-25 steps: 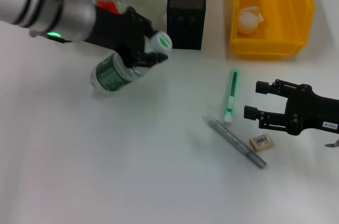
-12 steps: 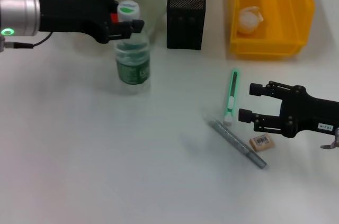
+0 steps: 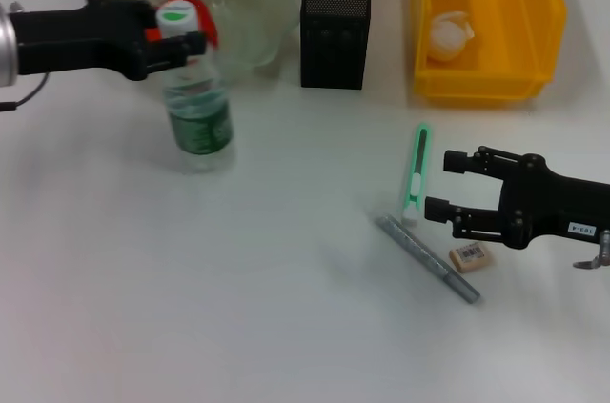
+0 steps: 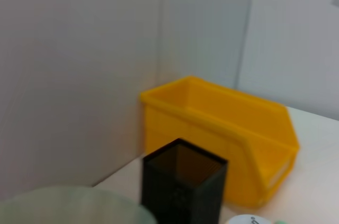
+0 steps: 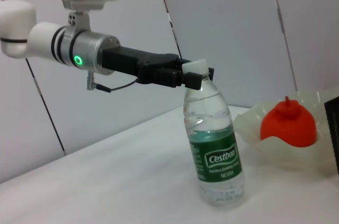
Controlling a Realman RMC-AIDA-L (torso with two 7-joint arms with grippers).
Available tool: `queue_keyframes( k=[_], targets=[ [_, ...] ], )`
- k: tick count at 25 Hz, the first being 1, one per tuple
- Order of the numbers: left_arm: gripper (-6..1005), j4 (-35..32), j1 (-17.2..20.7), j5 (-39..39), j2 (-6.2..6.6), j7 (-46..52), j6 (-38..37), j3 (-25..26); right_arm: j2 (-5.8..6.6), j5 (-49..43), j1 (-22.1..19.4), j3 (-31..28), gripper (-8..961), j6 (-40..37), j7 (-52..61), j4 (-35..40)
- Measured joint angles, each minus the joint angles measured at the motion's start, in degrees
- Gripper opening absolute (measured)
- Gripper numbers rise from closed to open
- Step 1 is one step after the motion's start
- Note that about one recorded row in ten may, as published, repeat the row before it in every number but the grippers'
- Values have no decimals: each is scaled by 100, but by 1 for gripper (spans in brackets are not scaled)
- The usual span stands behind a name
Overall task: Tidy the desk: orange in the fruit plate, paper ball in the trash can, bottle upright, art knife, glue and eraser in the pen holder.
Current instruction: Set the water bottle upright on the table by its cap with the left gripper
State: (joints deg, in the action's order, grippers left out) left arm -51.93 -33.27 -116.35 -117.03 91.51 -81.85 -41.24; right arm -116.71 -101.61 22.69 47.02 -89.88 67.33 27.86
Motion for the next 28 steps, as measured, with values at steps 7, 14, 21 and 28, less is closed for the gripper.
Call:
queue_keyframes(
  k=[7, 14, 21, 28],
  targets=[
    [444, 28, 207, 74, 103, -194, 57, 519, -1, 0, 2, 1, 801, -21, 0, -9],
    [444, 62, 263, 84, 37, -435, 372, 587, -12, 0, 50, 0, 801, -22, 0, -26],
    [444, 145, 267, 88, 9, -493, 542, 572, -18, 4, 63, -9, 800, -17, 0, -34],
    [444, 195, 262, 199, 17, -481, 627, 587, -19, 11, 84, -23, 800, -2, 0, -35]
  ],
)
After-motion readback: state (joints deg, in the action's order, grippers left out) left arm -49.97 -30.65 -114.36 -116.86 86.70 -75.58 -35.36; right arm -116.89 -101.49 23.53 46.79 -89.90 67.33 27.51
